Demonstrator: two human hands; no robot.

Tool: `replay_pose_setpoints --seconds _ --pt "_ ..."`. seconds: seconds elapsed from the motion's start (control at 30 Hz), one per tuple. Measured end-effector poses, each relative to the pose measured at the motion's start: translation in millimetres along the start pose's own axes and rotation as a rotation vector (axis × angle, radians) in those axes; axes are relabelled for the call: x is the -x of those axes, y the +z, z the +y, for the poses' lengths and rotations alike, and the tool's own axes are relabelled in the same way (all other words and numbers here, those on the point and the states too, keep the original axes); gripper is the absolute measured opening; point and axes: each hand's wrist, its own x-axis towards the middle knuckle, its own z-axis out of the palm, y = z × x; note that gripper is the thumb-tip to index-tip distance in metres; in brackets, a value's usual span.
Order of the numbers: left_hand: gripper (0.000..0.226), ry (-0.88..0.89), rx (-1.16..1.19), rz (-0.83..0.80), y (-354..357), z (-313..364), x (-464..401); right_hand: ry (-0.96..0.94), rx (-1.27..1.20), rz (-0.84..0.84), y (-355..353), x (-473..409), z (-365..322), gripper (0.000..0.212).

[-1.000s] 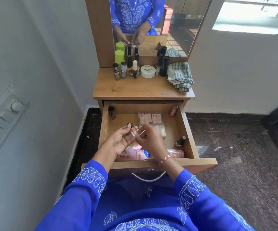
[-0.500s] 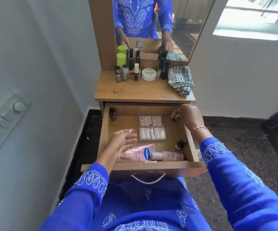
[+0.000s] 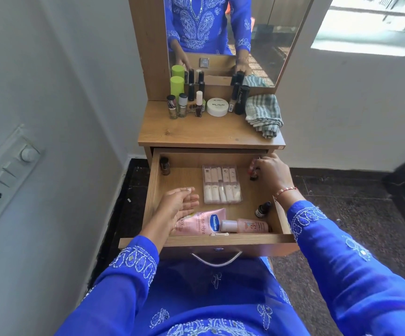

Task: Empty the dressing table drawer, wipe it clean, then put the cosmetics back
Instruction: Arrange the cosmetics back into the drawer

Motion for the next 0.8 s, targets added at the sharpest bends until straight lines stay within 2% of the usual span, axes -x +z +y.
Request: replay_pose_setpoints --seconds 0.4,0.63,0.8 --pt "0.015 0.018 -0.002 0.012 0.4 1.7 4.0 0.013 -0.002 0.014 -0.1 -0.4 -3.0 0.018" --pt "0.019 0.127 -0.034 0.060 5.5 8.0 4.7 -0.045 -0.152 0.157 -13.5 -2.3 -26.6 0.018" --pt "0.019 0.224 -0.052 0.074 8.8 43.6 0.7 -0.133 -0.323 0.273 -40.8 -22.7 -62.0 0.018"
